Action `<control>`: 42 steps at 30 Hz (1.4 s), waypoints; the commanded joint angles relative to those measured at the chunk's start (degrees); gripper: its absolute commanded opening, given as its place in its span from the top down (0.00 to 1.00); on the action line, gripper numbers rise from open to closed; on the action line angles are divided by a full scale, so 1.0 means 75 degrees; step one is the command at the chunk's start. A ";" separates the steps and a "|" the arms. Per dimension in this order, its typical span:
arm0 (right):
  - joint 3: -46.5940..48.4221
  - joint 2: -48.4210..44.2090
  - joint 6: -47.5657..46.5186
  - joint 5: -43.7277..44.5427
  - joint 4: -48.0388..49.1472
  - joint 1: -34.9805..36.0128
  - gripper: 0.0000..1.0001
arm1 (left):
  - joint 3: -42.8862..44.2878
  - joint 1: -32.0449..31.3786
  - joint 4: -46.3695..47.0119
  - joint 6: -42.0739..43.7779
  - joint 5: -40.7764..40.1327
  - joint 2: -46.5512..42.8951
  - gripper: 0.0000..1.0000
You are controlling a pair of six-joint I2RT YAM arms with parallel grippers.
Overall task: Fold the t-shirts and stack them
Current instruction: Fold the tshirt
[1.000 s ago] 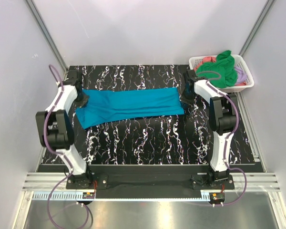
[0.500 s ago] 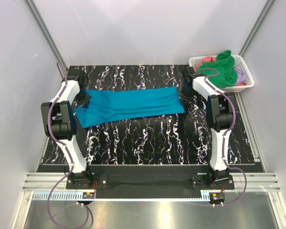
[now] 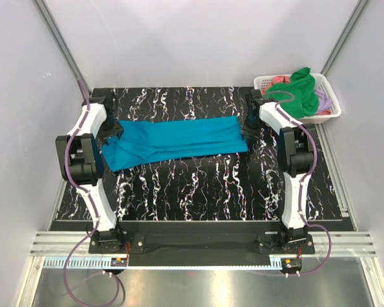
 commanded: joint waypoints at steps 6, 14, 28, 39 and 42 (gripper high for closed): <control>0.0881 -0.1116 -0.0307 -0.0778 -0.0257 0.1115 0.64 | -0.0605 0.0058 0.0129 0.0458 -0.0448 -0.1758 0.38; 0.1491 -0.0730 -0.0224 -0.1238 0.0249 0.2183 0.64 | -0.2612 -0.0409 0.1410 -0.0291 0.1782 -0.2335 0.42; 0.0542 -0.1644 -0.0493 -0.0711 0.0448 0.2172 0.67 | -0.3035 -0.0985 0.2090 -0.1077 0.1653 -0.1855 0.40; 0.2826 0.0064 0.0301 -0.1459 0.0412 0.3225 0.52 | -0.2871 0.0819 0.2218 -0.0831 0.1735 -0.2476 0.42; 0.2978 0.0557 0.0946 -0.1881 0.0740 0.3741 0.41 | -0.2941 0.1182 0.2720 -0.0784 0.2318 -0.2277 0.41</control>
